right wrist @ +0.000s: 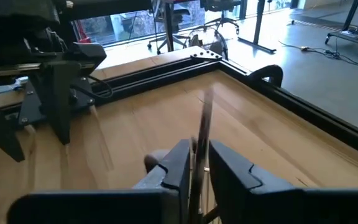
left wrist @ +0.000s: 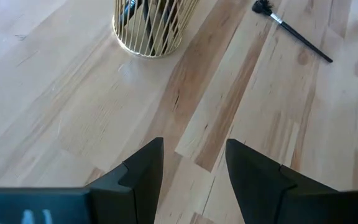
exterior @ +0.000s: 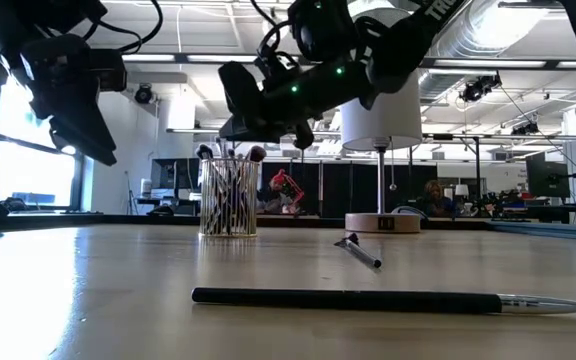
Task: Put items in baskets/containers
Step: Put the black eyeshadow brush into the yellow holder, then put the black lash brush into the yellow holder
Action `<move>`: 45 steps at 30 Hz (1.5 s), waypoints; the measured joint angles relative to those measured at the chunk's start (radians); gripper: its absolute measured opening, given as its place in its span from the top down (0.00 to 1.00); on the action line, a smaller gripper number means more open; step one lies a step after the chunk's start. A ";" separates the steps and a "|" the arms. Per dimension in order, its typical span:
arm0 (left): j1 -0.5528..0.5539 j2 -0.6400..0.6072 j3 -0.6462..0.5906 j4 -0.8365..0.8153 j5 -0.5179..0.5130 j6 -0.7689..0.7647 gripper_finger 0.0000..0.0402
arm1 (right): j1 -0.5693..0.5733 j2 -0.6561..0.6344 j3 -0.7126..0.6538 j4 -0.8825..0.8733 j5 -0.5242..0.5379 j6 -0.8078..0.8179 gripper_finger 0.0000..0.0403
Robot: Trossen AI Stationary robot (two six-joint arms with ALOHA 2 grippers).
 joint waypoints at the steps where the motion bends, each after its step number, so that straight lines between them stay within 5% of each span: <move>1: 0.000 0.000 0.000 0.001 0.000 0.000 0.57 | 0.002 0.000 0.000 0.000 -0.001 0.004 0.85; 13: 0.000 0.000 0.000 0.006 0.038 -0.088 0.57 | 0.014 -0.141 0.000 -0.122 0.004 -0.095 0.70; 19: -0.054 0.010 0.000 0.082 -0.003 -0.262 0.57 | 0.067 -0.341 0.003 -0.571 0.002 0.068 0.80; 24: -0.210 0.128 0.051 0.132 -0.154 -0.429 0.57 | 0.156 -0.430 -0.008 -1.040 0.070 0.279 0.98; 32: -0.385 0.563 0.357 0.091 -0.353 -0.694 0.57 | 0.365 -0.618 -0.303 -1.063 0.103 0.576 0.99; 38: -0.374 0.877 0.691 -0.120 -0.337 -0.815 0.58 | 0.512 -0.780 -0.511 -1.017 0.092 0.765 0.99; 45: -0.293 1.156 1.069 -0.243 -0.267 -0.785 0.67 | 0.612 -0.876 -0.607 -1.016 0.090 0.800 1.00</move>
